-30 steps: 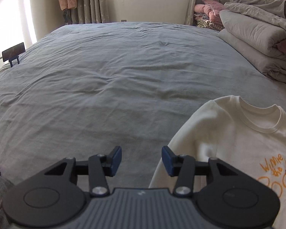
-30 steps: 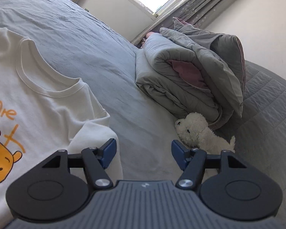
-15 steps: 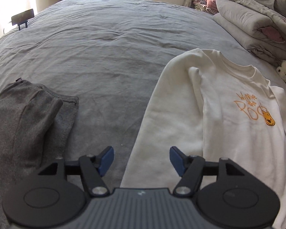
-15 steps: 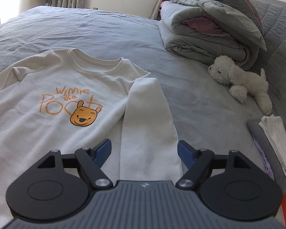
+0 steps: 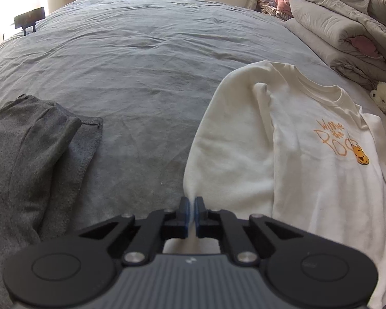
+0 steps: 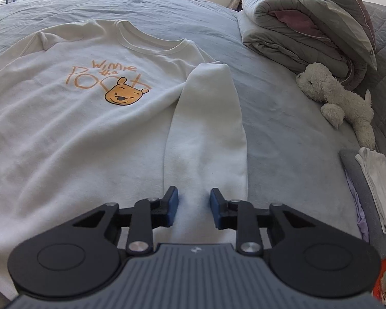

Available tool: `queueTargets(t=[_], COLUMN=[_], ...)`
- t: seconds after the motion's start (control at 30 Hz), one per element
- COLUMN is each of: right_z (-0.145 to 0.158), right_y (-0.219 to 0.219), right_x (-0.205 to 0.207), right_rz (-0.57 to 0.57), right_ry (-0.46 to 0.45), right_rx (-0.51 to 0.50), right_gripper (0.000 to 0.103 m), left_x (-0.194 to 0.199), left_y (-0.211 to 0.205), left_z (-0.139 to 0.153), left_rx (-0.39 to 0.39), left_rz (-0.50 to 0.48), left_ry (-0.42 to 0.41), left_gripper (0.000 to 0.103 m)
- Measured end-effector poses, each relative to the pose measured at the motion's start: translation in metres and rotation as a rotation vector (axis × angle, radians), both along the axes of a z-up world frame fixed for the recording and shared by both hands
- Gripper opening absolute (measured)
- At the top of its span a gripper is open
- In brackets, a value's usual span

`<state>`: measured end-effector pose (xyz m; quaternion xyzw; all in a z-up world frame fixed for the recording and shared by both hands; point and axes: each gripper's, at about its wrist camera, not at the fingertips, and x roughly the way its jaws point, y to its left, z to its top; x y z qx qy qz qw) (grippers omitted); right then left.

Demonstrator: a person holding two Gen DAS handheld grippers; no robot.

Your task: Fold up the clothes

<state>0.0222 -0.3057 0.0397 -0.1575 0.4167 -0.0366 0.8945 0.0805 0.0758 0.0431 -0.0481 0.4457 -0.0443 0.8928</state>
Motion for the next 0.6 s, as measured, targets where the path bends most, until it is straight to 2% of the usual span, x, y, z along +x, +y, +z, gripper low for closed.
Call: queueTargets(t=[0.03,0.17,0.2,0.27,0.33,0.43,0.5,0.53,0.57,0.6], right_z=[0.0,0.015,0.017,0.02,0.017,0.009,0.001,-0.002,-0.005,-0.006], right_y=[0.0,-0.009,-0.01,-0.011,-0.006,0.006,0.012,0.011,0.007,0.003], right_x=[0.0,-0.002,-0.004,-0.007,-0.011,-0.014,-0.012,-0.009,-0.005,-0.002], right_rz=[0.005,-0.026,-0.028,-0.017,0.033,0.121,0.149,0.132,0.104,0.077], right_ry=[-0.004,-0.069,-0.083,-0.102,-0.092,-0.049,-0.021,-0.006,0.007,0.012], right_rx=[-0.005,-0.005,-0.01,-0.035,-0.052,-0.066,-0.101,-0.12,-0.135,-0.138], right_gripper=[0.012,0.011,0.014,0.04,0.053,0.054,0.044,0.02,0.007,0.007], left_x=[0.001,0.002,0.003,0.005,0.008,0.019,0.026,0.031,0.036,0.042], left_y=[0.0,0.006,0.009,0.014,0.015,0.019,0.021,0.021,0.02,0.018], left_z=[0.003,0.019,0.025,0.036,0.046,0.062,0.072,0.078,0.084,0.09], left_rx=[0.003,-0.004,-0.006,0.037,0.12,0.173,0.205,0.236,0.276,0.326], left_rz=[-0.001,0.015,0.026,0.056,0.082,0.108,0.125,0.129,0.128,0.125], left_ry=[-0.01,-0.062,-0.082,-0.138,-0.199,-0.262,-0.302,-0.329,-0.359,-0.389], left_gripper=[0.004,0.003,0.003,0.003,0.003,0.003,0.003,0.003,0.003,0.003])
